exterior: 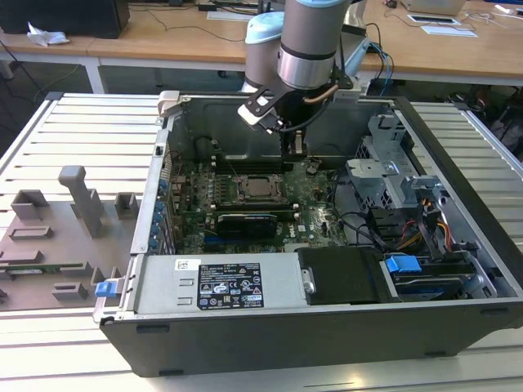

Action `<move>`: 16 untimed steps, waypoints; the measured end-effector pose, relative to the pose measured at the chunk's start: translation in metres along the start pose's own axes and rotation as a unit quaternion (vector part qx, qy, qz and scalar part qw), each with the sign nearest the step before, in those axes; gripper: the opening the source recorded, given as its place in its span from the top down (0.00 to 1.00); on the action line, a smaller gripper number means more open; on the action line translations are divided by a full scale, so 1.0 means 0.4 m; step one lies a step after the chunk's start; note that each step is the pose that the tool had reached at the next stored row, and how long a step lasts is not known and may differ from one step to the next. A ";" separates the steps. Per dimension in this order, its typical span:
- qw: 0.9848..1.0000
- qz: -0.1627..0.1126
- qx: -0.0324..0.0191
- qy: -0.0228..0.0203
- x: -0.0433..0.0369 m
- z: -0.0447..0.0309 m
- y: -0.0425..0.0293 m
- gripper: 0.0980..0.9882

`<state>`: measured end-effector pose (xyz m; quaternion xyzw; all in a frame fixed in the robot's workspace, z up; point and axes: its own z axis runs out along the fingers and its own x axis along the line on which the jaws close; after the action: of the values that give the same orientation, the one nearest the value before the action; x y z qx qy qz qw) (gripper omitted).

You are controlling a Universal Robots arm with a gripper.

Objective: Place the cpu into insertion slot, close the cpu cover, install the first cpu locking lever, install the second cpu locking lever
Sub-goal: 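Close the cpu cover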

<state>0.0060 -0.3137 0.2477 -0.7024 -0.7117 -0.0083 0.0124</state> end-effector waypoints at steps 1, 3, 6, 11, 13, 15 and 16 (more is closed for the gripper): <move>1.000 0.000 0.000 0.000 0.000 0.000 -0.001 0.99; 1.000 0.000 0.000 0.000 0.000 0.009 -0.024 0.99; 1.000 0.000 0.000 0.000 0.000 0.039 -0.098 0.99; 1.000 0.000 0.000 0.000 0.000 0.070 -0.169 0.99; 1.000 0.000 0.000 0.000 0.000 0.084 -0.190 0.99; 1.000 0.000 0.000 0.000 0.000 0.094 -0.200 0.99; 1.000 0.000 0.000 0.000 0.000 0.096 -0.201 0.99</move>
<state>-0.0745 -0.3137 0.2098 -0.7024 -0.7116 -0.0084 0.0124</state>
